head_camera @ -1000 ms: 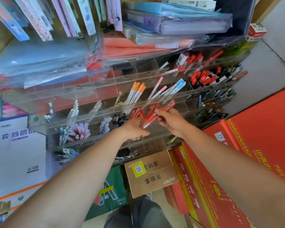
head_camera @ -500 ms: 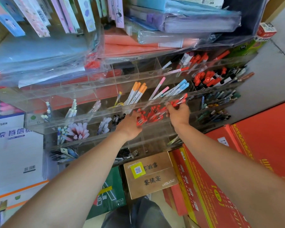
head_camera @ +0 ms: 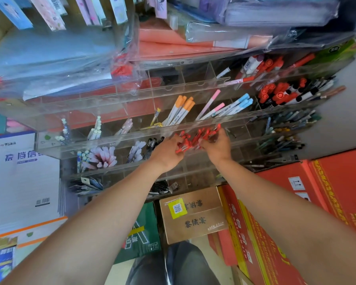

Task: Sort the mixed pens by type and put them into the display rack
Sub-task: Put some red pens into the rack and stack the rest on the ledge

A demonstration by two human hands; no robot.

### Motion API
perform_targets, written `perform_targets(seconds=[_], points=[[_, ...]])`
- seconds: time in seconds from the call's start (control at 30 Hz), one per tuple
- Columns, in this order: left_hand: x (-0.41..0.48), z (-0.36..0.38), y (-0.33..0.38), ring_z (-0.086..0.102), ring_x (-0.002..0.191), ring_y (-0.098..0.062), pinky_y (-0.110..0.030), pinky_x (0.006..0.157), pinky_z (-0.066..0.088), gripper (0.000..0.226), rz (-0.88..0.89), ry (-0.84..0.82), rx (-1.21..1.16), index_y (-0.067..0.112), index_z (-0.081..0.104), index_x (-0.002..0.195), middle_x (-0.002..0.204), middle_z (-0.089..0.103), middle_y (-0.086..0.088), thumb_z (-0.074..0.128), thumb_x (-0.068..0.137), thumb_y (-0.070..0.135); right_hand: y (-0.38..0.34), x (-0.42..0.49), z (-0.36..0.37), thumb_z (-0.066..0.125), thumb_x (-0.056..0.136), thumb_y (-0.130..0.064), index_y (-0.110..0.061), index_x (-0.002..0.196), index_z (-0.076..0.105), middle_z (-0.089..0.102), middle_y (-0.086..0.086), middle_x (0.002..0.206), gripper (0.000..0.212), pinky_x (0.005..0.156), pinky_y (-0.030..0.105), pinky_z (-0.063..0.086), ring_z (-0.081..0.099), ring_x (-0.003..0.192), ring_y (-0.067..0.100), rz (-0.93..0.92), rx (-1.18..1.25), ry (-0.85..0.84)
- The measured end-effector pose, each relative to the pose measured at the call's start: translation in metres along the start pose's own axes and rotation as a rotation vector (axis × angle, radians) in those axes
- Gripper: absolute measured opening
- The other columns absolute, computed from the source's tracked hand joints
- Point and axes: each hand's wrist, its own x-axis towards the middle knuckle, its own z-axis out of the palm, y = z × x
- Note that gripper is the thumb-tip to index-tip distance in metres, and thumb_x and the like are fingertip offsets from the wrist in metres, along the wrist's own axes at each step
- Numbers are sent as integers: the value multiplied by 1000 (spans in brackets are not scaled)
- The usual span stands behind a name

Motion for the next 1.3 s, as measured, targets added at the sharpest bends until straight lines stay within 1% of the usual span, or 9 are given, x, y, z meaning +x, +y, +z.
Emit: perform_targets(seconds=[0.1, 0.2, 0.33, 0.43, 0.57, 0.8, 0.9, 1.1, 1.3], points=[[2, 1, -2, 60, 98, -24, -39, 91, 49, 41, -9, -5, -7, 17, 49, 131, 116, 59, -9, 57, 91, 19, 5, 2, -2, 75, 77, -12, -22, 115, 49, 59, 2, 116, 48, 98, 41, 50, 60, 106, 16, -79, -54, 63], [2, 2, -2, 61, 97, -25, -40, 92, 49, 41, -12, 7, -13, 18, 49, 131, 119, 57, -10, 58, 90, 20, 5, -1, -4, 67, 84, -10, -19, 113, 50, 55, 6, 117, 35, 89, 40, 54, 61, 96, 16, -150, -88, 122], [0, 3, -1, 61, 99, -26, -41, 97, 47, 44, -24, 25, -4, 18, 47, 134, 126, 50, -11, 57, 91, 20, 6, 0, -7, 58, 90, -2, -7, 103, 68, 47, 9, 123, 17, 99, 19, 40, 58, 102, 23, -173, -283, 77], [-2, 4, -2, 59, 105, -26, -40, 101, 45, 45, -32, 24, -3, 18, 46, 136, 129, 48, -11, 57, 92, 21, 4, -1, -13, 58, 89, -1, -12, 101, 69, 51, 6, 116, 19, 96, 30, 48, 61, 96, 23, -192, -293, 56], [-9, 2, -2, 58, 109, -25, -37, 103, 43, 42, -30, 64, 14, 20, 51, 134, 128, 48, -8, 56, 92, 22, -4, -11, -21, 62, 88, -8, -16, 103, 65, 56, 3, 112, 17, 86, 28, 50, 57, 88, 12, -245, -311, 68], [-55, -22, -22, 63, 91, -18, -31, 73, 50, 21, 13, 363, 63, 23, 63, 111, 109, 65, 3, 54, 92, 22, -40, -63, 10, 62, 89, -9, -15, 93, 66, 62, -8, 76, 8, 66, 15, 46, 57, 69, 1, -492, -286, -155], [-93, -44, -55, 64, 83, -20, -28, 61, 44, 15, -21, 496, 115, 23, 62, 106, 96, 70, 4, 53, 93, 25, -59, -91, 48, 63, 88, -11, -16, 90, 66, 61, -8, 67, 6, 62, 24, 47, 54, 60, 6, -584, -335, -253], [-196, -96, -171, 63, 79, -29, -28, 59, 35, 12, -189, 728, 137, 19, 59, 101, 88, 68, -4, 52, 93, 25, -94, -174, 173, 62, 90, -14, -13, 95, 68, 58, -10, 61, 8, 58, 27, 46, 52, 54, 8, -731, -383, -453], [-305, -138, -334, 63, 80, -34, -36, 61, 43, 11, -321, 807, 102, 19, 57, 100, 88, 67, -7, 55, 90, 23, -108, -291, 342, 58, 85, -11, -16, 89, 67, 54, -9, 56, 12, 53, 23, 39, 47, 47, 5, -793, -309, -621]])
